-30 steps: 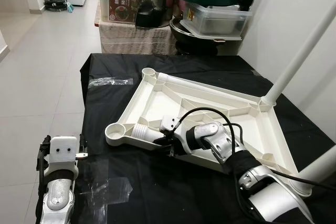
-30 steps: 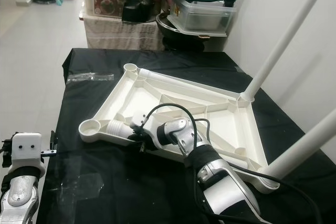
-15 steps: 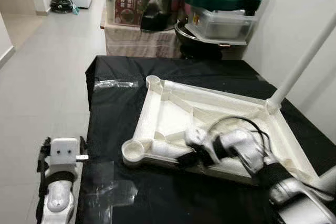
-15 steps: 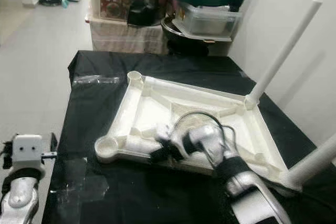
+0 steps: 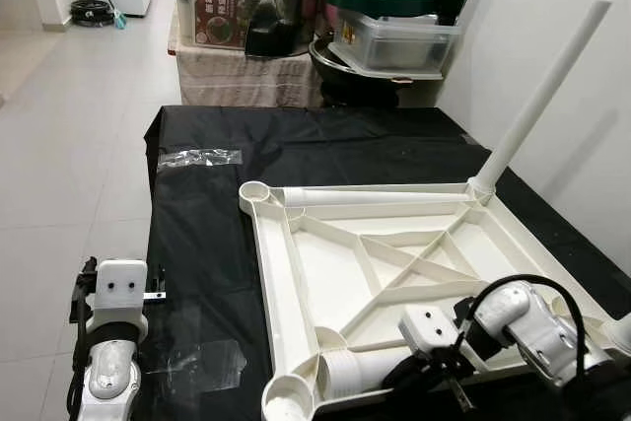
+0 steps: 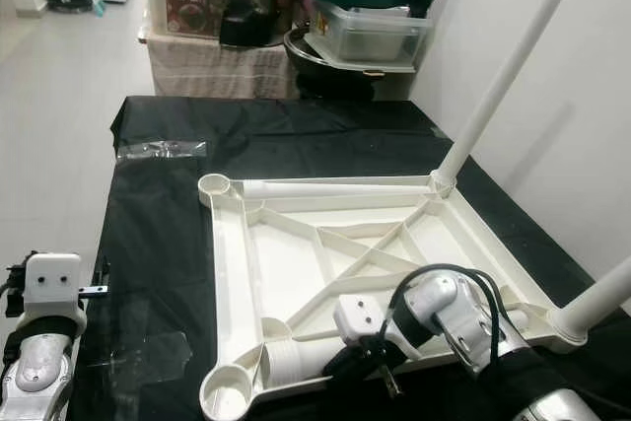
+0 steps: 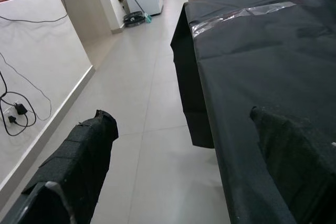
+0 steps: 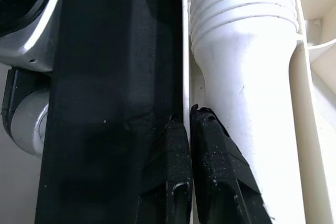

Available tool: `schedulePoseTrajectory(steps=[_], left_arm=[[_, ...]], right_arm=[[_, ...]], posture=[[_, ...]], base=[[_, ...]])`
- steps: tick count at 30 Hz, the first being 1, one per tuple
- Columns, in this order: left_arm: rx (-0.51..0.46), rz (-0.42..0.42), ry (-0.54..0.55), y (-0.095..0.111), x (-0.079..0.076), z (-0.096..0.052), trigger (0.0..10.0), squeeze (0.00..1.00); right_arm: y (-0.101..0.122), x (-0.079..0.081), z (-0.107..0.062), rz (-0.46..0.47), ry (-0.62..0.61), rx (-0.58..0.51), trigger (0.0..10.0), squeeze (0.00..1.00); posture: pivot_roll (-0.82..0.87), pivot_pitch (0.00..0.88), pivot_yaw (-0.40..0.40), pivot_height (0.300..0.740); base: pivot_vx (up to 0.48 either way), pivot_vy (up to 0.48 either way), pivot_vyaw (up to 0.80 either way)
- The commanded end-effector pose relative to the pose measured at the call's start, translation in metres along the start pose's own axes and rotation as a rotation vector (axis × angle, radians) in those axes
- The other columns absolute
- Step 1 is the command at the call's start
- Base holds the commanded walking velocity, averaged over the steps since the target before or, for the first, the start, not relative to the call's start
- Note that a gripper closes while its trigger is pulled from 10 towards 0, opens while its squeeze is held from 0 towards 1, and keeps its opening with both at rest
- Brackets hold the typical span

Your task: Building children table

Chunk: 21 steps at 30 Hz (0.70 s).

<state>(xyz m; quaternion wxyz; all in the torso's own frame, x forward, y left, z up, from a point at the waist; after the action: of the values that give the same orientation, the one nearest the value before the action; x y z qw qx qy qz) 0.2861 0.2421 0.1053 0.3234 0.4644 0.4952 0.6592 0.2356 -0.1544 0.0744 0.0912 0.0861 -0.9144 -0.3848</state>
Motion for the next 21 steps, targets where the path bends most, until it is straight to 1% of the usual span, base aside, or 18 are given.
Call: schedulePoseTrajectory(steps=[1,2,4,6,11,13,14,15,17,18,19,20,21], left_arm=[[0.018,0.007,-0.017,-0.006,-0.004,-0.002,10.0,0.00],[0.018,0.007,-0.017,-0.006,-0.004,-0.002,10.0,0.00],[0.016,0.007,-0.020,-0.006,-0.005,0.000,10.0,0.00],[0.014,0.007,-0.023,-0.005,-0.006,0.002,10.0,0.00],[0.013,0.007,-0.024,-0.005,-0.006,0.002,10.0,0.00],[0.012,0.006,-0.028,-0.005,-0.008,0.002,10.0,0.00],[0.012,0.006,-0.028,-0.005,-0.008,0.002,10.0,0.00],[0.012,0.006,-0.029,-0.005,-0.008,0.002,10.0,0.00],[0.013,0.007,-0.029,-0.005,-0.009,0.002,10.0,0.00],[0.013,0.007,-0.029,-0.005,-0.009,0.002,10.0,0.00],[0.013,0.007,-0.029,-0.005,-0.009,0.002,10.0,0.00],[0.013,0.007,-0.029,-0.005,-0.009,0.002,10.0,0.00],[0.013,0.007,-0.030,-0.005,-0.009,0.002,10.0,0.00]], right_arm=[[-0.016,0.022,0.015,0.009,0.150,0.064,0.0,0.00],[-0.016,0.022,0.015,0.009,0.150,0.064,0.0,0.00],[-0.038,0.015,0.008,-0.038,0.091,0.185,0.0,0.00],[-0.050,0.007,0.003,-0.079,0.036,0.263,0.0,0.00],[-0.052,0.004,0.001,-0.081,0.014,0.280,0.0,0.00],[-0.047,-0.006,-0.002,-0.072,-0.033,0.266,0.0,0.00],[-0.047,-0.006,-0.002,-0.072,-0.033,0.266,0.0,0.00],[-0.037,-0.013,-0.001,-0.047,-0.081,0.209,10.0,1.00],[-0.018,-0.014,-0.002,0.014,-0.066,0.094,10.0,1.00],[-0.018,-0.014,-0.002,0.014,-0.066,0.094,10.0,1.00],[-0.013,-0.012,-0.002,0.032,-0.053,0.058,10.0,1.00],[-0.013,-0.012,-0.002,0.032,-0.053,0.058,10.0,1.00],[-0.008,-0.014,-0.005,0.031,-0.049,0.031,10.0,1.00]], posture=[[0.02,0.000,-0.138,0.740],[0.02,0.000,-0.138,0.740],[0.02,0.000,-0.132,0.740],[0.02,0.000,-0.131,0.740],[0.02,0.000,-0.131,0.740],[0.02,0.000,-0.133,0.740],[0.02,0.000,-0.133,0.740],[0.02,0.000,-0.133,0.740],[0.02,0.000,-0.133,0.740],[0.02,0.000,-0.133,0.740],[0.02,0.000,-0.133,0.740],[0.02,0.000,-0.133,0.740],[0.02,0.000,-0.133,0.740]], base=[[0.000,0.000,0.00],[0.000,0.000,0.00],[0.000,0.000,0.00],[0.000,0.000,0.00],[0.000,0.000,0.00],[0.000,0.000,0.00],[0.000,0.000,0.00],[0.000,0.000,0.00],[0.000,0.000,0.00],[0.000,0.000,0.00],[0.000,0.000,0.00],[0.000,0.000,0.00],[0.000,0.000,0.00]])
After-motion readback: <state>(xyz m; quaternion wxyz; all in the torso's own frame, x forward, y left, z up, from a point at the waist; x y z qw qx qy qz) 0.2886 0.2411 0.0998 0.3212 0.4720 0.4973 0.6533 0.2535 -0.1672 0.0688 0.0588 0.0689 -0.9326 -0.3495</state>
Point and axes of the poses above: a point about 5 cm out from each wrist's last joint towards the gripper, its own z axis pointing out of the wrist towards the gripper, its own y axis along the axis of the wrist's last joint, x = y × z, the point moved 5 cm from there along z, pointing out of the wrist towards the gripper, and after that the axes turned 1 degree about z, right-handed, at the moved point
